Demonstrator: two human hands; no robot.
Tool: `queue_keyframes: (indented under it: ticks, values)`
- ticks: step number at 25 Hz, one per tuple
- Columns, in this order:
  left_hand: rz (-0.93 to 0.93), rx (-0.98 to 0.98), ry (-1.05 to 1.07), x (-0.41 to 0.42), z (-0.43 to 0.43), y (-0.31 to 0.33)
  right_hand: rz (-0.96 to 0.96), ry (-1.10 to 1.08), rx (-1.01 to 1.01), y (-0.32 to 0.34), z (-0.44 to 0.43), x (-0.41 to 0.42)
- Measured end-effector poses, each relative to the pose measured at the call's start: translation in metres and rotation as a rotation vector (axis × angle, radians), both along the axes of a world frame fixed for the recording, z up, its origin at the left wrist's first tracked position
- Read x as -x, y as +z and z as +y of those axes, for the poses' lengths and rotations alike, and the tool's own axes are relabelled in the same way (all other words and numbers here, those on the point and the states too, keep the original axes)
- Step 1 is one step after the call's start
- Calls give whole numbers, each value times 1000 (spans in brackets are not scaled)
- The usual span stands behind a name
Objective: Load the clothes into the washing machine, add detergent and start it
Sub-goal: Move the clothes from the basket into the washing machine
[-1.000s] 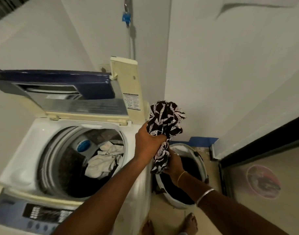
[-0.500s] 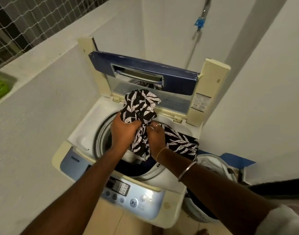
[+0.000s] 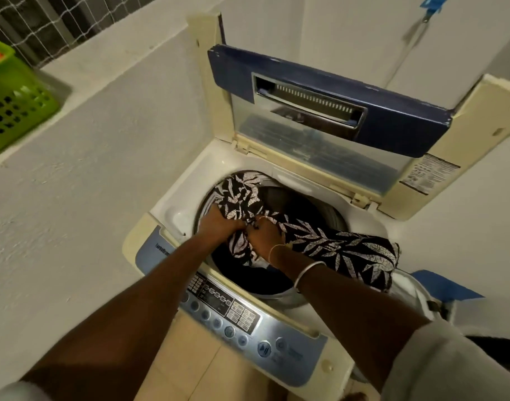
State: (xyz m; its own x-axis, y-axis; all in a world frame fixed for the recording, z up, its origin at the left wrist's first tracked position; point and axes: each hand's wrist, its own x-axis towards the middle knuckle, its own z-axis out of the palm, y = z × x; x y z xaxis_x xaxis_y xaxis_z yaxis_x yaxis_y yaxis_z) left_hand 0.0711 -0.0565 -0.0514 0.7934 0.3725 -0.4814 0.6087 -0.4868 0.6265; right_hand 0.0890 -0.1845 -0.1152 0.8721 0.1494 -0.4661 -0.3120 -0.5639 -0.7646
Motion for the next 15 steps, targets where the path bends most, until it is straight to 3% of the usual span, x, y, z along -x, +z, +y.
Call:
queue_keyframes:
  ticks: [4, 7, 11, 13, 15]
  values:
    - [-32, 7, 41, -3, -14, -42, 43, 87, -12, -7, -39, 0]
    - [-65, 50, 28, -10, -32, -44, -116, 346, 368, 11, -79, -9]
    - [30, 5, -409, -10, -76, -39, -191, 766, 1013, 46, -132, -15]
    - [80, 14, -563, -7, -101, -44, -157, 835, 1147, 48, -142, -11]
    - [86, 12, -649, -4, -123, -48, -125, 836, 1149, 46, -136, -4]
